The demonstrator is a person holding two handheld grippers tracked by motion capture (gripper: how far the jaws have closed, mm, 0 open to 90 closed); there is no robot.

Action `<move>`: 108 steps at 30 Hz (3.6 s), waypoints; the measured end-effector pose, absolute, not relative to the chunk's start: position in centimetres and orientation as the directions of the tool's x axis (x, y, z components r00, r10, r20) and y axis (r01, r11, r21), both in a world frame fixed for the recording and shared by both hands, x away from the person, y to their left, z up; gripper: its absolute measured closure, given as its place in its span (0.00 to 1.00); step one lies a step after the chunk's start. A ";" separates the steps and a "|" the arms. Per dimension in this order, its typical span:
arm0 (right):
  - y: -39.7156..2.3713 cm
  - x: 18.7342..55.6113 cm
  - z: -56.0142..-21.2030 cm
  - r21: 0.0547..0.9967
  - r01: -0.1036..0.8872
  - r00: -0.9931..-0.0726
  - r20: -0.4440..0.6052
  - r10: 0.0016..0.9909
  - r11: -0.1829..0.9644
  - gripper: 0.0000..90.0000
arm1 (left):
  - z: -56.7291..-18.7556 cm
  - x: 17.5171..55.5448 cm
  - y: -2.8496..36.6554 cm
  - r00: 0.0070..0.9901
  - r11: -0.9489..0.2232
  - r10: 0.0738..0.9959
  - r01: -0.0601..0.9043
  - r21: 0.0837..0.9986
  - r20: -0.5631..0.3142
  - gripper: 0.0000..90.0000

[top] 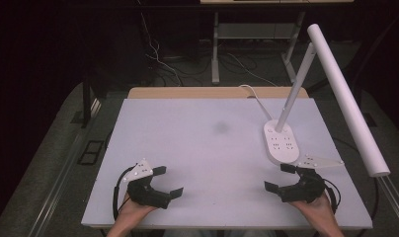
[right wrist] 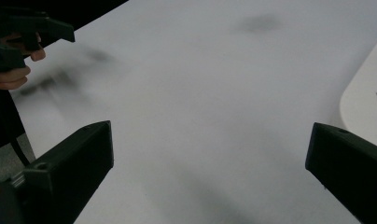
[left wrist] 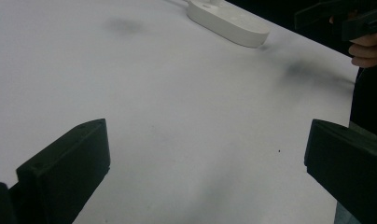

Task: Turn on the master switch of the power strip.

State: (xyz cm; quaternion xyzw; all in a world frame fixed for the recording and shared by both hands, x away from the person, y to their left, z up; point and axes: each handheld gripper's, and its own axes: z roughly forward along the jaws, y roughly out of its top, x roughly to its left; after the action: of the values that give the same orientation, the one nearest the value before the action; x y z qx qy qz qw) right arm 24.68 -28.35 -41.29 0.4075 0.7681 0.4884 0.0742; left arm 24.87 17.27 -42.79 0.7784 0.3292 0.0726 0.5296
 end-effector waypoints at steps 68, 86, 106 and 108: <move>-28.1 26.2 -39.6 0.745 0.592 -0.674 0.248 0.696 0.308 0.01 | -43.0 25.2 18.0 0.752 -0.211 0.611 0.455 0.865 -0.246 0.00; -27.8 28.2 -37.7 0.729 0.587 -0.681 0.210 0.702 0.352 0.01 | -43.0 25.2 18.1 0.749 -0.210 0.616 0.454 0.866 -0.244 0.00; -26.7 31.6 -35.1 0.716 0.547 -0.700 0.107 0.706 0.434 0.01 | -43.0 25.2 18.2 0.749 -0.212 0.617 0.453 0.866 -0.240 0.00; -26.7 32.0 -35.0 0.709 0.551 -0.699 0.104 0.707 0.441 0.01 | -43.0 25.2 18.2 0.747 -0.209 0.618 0.455 0.865 -0.244 0.00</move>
State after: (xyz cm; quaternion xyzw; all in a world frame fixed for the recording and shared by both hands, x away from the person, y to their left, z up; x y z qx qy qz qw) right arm 31.95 -26.68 -35.02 0.3736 0.8423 0.3744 0.1043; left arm 25.19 18.18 -43.00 0.7736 0.3469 0.0775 0.5246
